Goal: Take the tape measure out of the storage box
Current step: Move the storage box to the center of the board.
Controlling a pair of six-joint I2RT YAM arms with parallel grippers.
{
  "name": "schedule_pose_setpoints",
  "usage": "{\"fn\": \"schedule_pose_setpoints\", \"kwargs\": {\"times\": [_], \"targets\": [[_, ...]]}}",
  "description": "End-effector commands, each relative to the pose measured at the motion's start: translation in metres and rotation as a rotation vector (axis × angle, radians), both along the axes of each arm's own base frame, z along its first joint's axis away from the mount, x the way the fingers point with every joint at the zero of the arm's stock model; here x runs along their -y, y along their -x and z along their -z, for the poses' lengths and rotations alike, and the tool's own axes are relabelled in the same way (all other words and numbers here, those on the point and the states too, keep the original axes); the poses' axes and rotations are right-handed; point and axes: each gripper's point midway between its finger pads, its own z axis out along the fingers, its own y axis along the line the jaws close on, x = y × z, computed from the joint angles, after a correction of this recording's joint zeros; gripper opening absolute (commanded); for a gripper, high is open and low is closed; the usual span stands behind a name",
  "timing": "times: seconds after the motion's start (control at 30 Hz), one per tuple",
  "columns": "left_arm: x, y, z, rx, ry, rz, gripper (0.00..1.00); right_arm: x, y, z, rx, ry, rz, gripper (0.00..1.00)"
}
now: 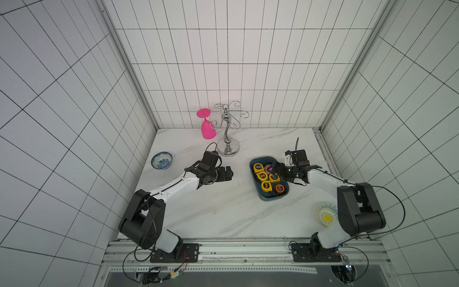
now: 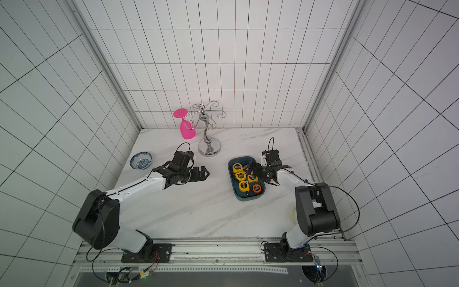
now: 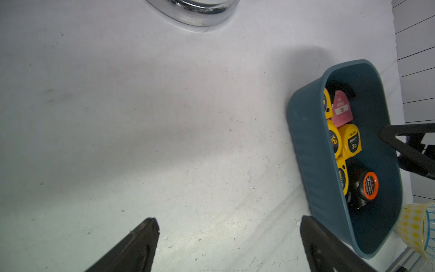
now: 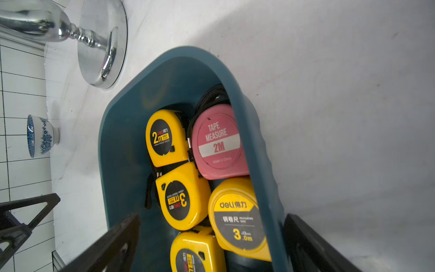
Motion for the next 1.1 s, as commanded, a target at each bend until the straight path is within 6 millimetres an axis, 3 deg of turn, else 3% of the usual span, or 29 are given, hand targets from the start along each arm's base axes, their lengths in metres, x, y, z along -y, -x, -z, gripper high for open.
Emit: {"fn": "schedule_pose_setpoints", "kwargs": {"times": [0.0, 0.2, 0.37, 0.47, 0.6, 0.77, 1.07], "targets": [[0.022, 0.002, -0.003, -0.039, 0.034, 0.028, 0.98, -0.033, -0.004, -0.016, 0.015, -0.065, -0.059, 0.99], [0.056, 0.013, 0.011, -0.114, -0.009, 0.097, 0.98, -0.062, 0.003, -0.017, -0.004, -0.093, -0.104, 0.99], [0.076, 0.029, 0.029, -0.200, -0.061, 0.131, 0.98, -0.060, 0.004, -0.024, 0.008, -0.066, -0.094, 0.99], [0.077, 0.034, 0.043, -0.236, -0.126, 0.117, 0.98, -0.054, 0.005, -0.029, 0.024, -0.036, -0.087, 0.99], [0.069, 0.035, 0.056, -0.262, -0.207, 0.069, 0.90, -0.048, 0.006, -0.035, 0.039, -0.023, -0.077, 0.99], [0.049, 0.028, 0.055, -0.244, -0.288, 0.001, 0.77, -0.044, 0.009, -0.035, 0.042, -0.013, -0.070, 0.99], [0.004, 0.021, 0.054, -0.259, -0.302, -0.108, 0.67, -0.044, 0.009, -0.033, 0.035, -0.014, -0.073, 0.99]]}}
